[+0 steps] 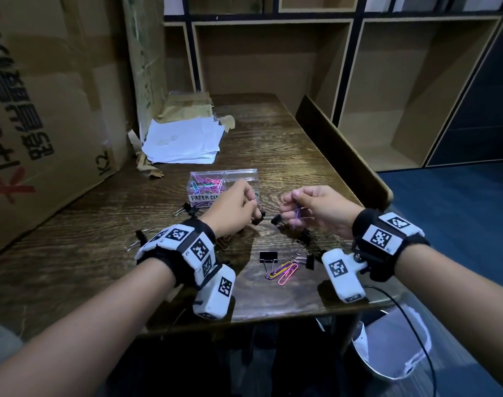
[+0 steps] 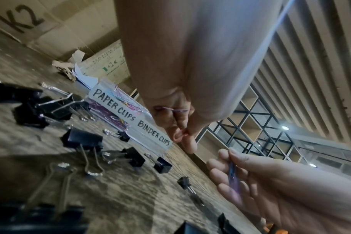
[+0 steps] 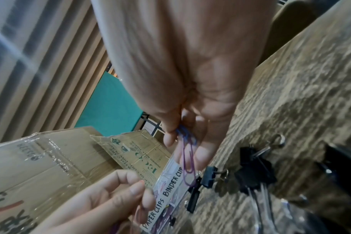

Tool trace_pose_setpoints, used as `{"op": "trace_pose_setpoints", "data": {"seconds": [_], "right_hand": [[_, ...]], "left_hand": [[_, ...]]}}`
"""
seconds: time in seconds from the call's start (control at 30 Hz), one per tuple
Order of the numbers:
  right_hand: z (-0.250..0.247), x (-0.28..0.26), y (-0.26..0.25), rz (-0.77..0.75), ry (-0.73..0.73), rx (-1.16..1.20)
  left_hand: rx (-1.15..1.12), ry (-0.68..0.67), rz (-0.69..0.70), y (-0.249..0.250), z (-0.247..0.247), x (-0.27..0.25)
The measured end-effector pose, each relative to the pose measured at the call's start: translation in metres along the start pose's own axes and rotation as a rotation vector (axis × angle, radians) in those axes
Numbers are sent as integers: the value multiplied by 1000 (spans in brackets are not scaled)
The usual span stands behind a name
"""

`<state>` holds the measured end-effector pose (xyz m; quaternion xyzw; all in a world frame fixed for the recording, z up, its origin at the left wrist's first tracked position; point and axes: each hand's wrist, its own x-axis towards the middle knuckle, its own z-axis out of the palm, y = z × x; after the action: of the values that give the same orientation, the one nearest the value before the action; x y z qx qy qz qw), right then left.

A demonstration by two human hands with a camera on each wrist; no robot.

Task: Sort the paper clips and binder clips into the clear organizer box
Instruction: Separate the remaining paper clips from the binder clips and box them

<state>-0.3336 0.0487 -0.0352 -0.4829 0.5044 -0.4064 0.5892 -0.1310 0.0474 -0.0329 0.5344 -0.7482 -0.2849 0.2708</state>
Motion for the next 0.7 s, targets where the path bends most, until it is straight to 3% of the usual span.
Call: {"op": "trace_pose_setpoints", "data": {"seconds": [0.1, 0.27, 0.37, 0.43, 0.53, 0.7], "right_hand": [[-1, -1, 0, -18, 36, 27], [-10, 1, 5, -26, 94, -38], [-17, -6, 3, -2, -44, -294], [-21, -17, -1, -46, -209, -595], [-18, -29, 0, -31, -430, -912], [-4, -25, 16, -146, -376, -1041]], "left_hand": [[-67, -46, -59, 7, 3, -1], [-13, -256, -82, 15, 10, -5], [281, -392, 28, 19, 12, -10], [434, -427, 135, 16, 15, -14], [517, -411, 193, 9, 21, -14], [524, -309, 198, 5, 15, -8]]}}
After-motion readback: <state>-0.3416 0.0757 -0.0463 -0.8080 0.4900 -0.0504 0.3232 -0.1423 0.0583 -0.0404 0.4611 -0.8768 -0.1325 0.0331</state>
